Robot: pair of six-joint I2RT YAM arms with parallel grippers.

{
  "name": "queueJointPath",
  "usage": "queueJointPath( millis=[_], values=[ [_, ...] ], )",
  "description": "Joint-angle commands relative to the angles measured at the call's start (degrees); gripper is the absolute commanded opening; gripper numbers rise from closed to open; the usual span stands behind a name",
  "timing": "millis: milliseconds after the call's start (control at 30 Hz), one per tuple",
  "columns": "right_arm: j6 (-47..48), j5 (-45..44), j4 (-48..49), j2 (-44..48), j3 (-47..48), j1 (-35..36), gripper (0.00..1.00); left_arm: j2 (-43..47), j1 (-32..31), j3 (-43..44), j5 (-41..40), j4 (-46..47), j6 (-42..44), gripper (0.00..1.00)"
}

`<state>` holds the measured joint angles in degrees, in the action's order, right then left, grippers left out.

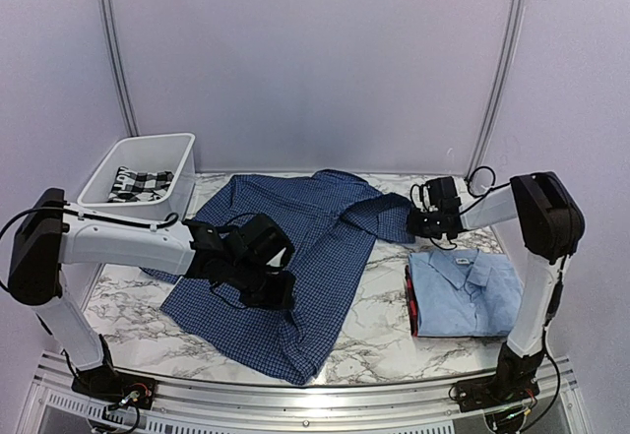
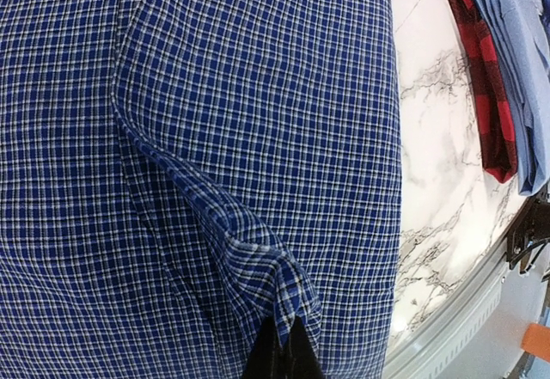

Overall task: Fold and stack the long sleeve shirts
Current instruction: Pick up the sleeve from the center of the board, then fold the corner of the shirt at the center of the board.

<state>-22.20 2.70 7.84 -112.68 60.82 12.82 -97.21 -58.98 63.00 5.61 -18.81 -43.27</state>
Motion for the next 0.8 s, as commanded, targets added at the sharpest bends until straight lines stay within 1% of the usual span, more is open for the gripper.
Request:
queueJointPath(
  millis=[0,33,167,267,367,467,567,667,767],
  values=[
    [2.41,-9.23,-6.6,1.65,8.43,-0.6,0.03,0.54,0.53,2.17,1.08,-2.11,2.66,0.0],
    [3.29,-11.37,-9.14,1.98,10.77,-0.6,0.0,0.61,0.58,2.54,1.34,-2.11,3.04,0.0],
    [6.93,-20.77,-14.79,3.84,18.82,-0.56,0.0,1.43,0.53,3.51,2.48,-2.03,4.24,0.0],
    [9.82,-28.25,-16.88,5.08,24.35,-0.6,0.0,2.15,0.53,4.15,3.78,-2.08,5.14,0.0],
    [12.38,-31.35,-17.02,5.87,29.51,-0.55,0.0,2.26,0.47,5.37,5.64,-1.94,6.24,0.0],
    [14.27,-31.68,-16.21,5.74,35.17,-0.57,0.0,2.02,0.45,6.42,7.17,-1.86,6.89,0.0],
    [15.81,-30.0,-14.3,5.04,39.48,-0.48,0.0,1.87,0.08,7.3,8.08,-1.68,6.9,0.0],
    [17.9,-27.07,-12.77,2.95,43.94,0.07,0.0,2.07,-0.32,7.81,8.43,-1.51,6.31,0.0],
    [20.13,-22.29,-10.64,1.0,47.05,1.54,0.0,2.42,-0.43,7.67,8.17,-1.32,4.74,0.0]
  ],
)
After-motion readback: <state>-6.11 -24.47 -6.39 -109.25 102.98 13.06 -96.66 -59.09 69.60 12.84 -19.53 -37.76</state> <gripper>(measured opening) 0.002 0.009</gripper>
